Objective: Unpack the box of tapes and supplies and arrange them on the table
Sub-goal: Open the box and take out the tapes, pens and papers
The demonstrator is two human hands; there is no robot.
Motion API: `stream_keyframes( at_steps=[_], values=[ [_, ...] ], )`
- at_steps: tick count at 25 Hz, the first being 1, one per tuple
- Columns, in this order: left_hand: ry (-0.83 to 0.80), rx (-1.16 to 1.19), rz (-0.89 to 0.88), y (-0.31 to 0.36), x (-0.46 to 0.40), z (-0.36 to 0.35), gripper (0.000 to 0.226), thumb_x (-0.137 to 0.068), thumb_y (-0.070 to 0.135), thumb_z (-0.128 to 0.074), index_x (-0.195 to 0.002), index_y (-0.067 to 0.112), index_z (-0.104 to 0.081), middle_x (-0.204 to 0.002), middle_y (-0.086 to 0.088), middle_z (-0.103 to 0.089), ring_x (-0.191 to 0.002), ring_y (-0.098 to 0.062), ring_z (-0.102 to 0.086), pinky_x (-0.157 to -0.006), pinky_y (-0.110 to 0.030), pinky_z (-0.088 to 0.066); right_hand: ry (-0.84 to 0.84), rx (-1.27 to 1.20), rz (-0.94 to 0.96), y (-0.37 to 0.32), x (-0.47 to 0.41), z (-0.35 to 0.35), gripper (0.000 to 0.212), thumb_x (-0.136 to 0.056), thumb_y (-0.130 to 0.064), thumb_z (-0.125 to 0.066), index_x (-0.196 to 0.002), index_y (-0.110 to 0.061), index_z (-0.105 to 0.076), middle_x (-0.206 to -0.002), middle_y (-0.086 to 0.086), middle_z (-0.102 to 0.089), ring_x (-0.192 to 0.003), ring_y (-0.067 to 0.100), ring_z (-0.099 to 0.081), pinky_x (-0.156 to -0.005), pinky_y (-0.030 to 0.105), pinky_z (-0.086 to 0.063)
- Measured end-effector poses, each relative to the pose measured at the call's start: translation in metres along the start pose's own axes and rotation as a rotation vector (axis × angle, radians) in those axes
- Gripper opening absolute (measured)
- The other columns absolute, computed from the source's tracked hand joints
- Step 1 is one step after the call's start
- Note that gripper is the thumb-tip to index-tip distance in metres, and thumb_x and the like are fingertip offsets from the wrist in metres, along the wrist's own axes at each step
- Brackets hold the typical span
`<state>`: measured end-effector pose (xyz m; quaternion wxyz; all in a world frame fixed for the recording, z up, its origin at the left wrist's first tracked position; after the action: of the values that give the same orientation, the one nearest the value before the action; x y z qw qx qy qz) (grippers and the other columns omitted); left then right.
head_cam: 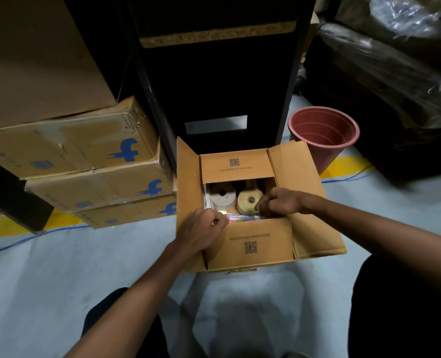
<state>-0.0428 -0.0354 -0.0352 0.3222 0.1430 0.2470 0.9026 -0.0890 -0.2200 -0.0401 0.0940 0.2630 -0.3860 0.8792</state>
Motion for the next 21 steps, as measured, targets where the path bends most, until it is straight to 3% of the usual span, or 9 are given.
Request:
stream_keyframes(
  at_steps=[2, 5, 6, 9, 11, 13, 17, 19, 21],
  values=[
    [-0.048, 0.088, -0.014, 0.0, 0.001, -0.002, 0.04, -0.097, 0.046, -0.048, -0.081, 0.02, -0.074, -0.066, 0.012, -0.059, -0.073, -0.013, -0.06, -0.076, -0.041, -0.056, -0.18, -0.047, 0.007, 0.002, 0.006, -0.017, 0.022, -0.098, -0.024, -0.059, -0.106, -0.018, -0.078, -0.118, -0.009, -0.071, -0.106, 0.011, -0.065, -0.095, 0.031, -0.051],
    [-0.202, 0.263, 0.039, -0.003, 0.006, -0.01, 0.039, -0.099, 0.042, -0.05, -0.086, 0.019, -0.079, -0.078, 0.005, -0.074, -0.076, -0.011, -0.069, -0.081, -0.038, -0.058, -0.376, -0.191, -0.038, 0.004, 0.014, -0.036, 0.025, -0.096, -0.023, -0.065, -0.117, -0.014, -0.074, -0.097, 0.003, -0.075, -0.078, 0.017, -0.068, -0.071, 0.027, -0.054],
    [-0.258, 0.328, 0.08, -0.005, 0.009, -0.013, 0.038, -0.101, 0.039, -0.05, -0.09, 0.018, -0.08, -0.083, 0.005, -0.076, -0.08, -0.01, -0.071, -0.083, -0.035, -0.058, -0.423, -0.215, -0.061, 0.004, 0.017, -0.042, 0.028, -0.094, -0.021, -0.068, -0.121, -0.013, -0.072, -0.1, 0.006, -0.075, -0.079, 0.018, -0.069, -0.071, 0.027, -0.056],
    [-0.226, 0.377, 0.098, -0.014, 0.013, -0.007, 0.025, -0.099, 0.029, -0.057, -0.1, 0.015, -0.078, -0.096, 0.003, -0.076, -0.091, -0.009, -0.068, -0.086, -0.032, -0.054, -0.526, -0.118, -0.097, 0.007, 0.022, -0.064, 0.042, -0.088, -0.02, -0.076, -0.128, -0.017, -0.067, -0.122, 0.009, -0.071, -0.112, 0.022, -0.069, -0.095, 0.038, -0.057],
    [-0.168, 0.333, 0.101, -0.024, 0.014, -0.005, 0.019, -0.094, 0.025, -0.065, -0.107, 0.017, -0.076, -0.105, 0.003, -0.074, -0.099, -0.009, -0.065, -0.087, -0.029, -0.053, -0.555, 0.003, -0.104, 0.007, 0.024, -0.08, 0.049, -0.082, -0.025, -0.082, -0.128, -0.022, -0.065, -0.124, 0.005, -0.07, -0.117, 0.02, -0.066, -0.097, 0.035, -0.056],
    [-0.199, 0.303, 0.143, -0.035, 0.018, -0.011, 0.03, -0.084, 0.027, -0.076, -0.113, 0.021, -0.073, -0.115, 0.003, -0.07, -0.108, -0.012, -0.063, -0.092, -0.031, -0.053, -0.511, 0.223, -0.06, 0.005, 0.022, -0.091, 0.06, -0.074, -0.037, -0.087, -0.127, -0.027, -0.061, -0.122, 0.003, -0.069, -0.115, 0.021, -0.065, -0.099, 0.037, -0.055],
    [-0.279, 0.034, 0.113, -0.039, 0.032, -0.031, 0.085, -0.058, 0.05, -0.091, -0.134, 0.034, -0.056, -0.136, 0.006, -0.045, -0.127, -0.018, -0.037, -0.108, -0.04, -0.036, -0.365, 0.689, 0.033, 0.003, 0.008, -0.114, 0.108, -0.062, -0.057, -0.088, -0.151, -0.026, -0.035, -0.141, 0.003, -0.053, -0.127, 0.025, -0.051, -0.106, 0.041, -0.047],
    [-0.298, -0.183, 0.056, -0.033, 0.041, -0.045, 0.109, -0.05, 0.06, -0.089, -0.144, 0.043, -0.036, -0.153, 0.002, -0.018, -0.141, -0.025, -0.015, -0.114, -0.047, -0.02, -0.287, 0.802, 0.077, 0.003, 0.002, -0.123, 0.128, -0.059, -0.058, -0.088, -0.158, -0.024, -0.014, -0.149, 0.01, -0.042, -0.135, 0.031, -0.045, -0.107, 0.043, -0.045],
    [-0.28, -0.37, 0.003, -0.032, 0.045, -0.057, 0.126, -0.049, 0.07, -0.083, -0.152, 0.042, -0.016, -0.162, -0.004, 0.012, -0.148, -0.033, 0.011, -0.118, -0.054, -0.007, -0.226, 0.913, 0.092, 0.007, 0.0, -0.128, 0.134, -0.06, -0.063, -0.085, -0.159, -0.024, -0.004, -0.152, 0.013, -0.035, -0.138, 0.035, -0.04, -0.107, 0.047, -0.044]
  ],
)
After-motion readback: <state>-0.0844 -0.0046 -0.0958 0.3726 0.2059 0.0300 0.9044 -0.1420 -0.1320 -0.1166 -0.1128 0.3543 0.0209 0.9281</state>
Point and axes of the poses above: each hand's wrist, its own x-axis away from the middle knuckle, its own z-axis out of the back of the hand, y = z × x, the point moved 10 cm from there along -x, towards the middle knuckle
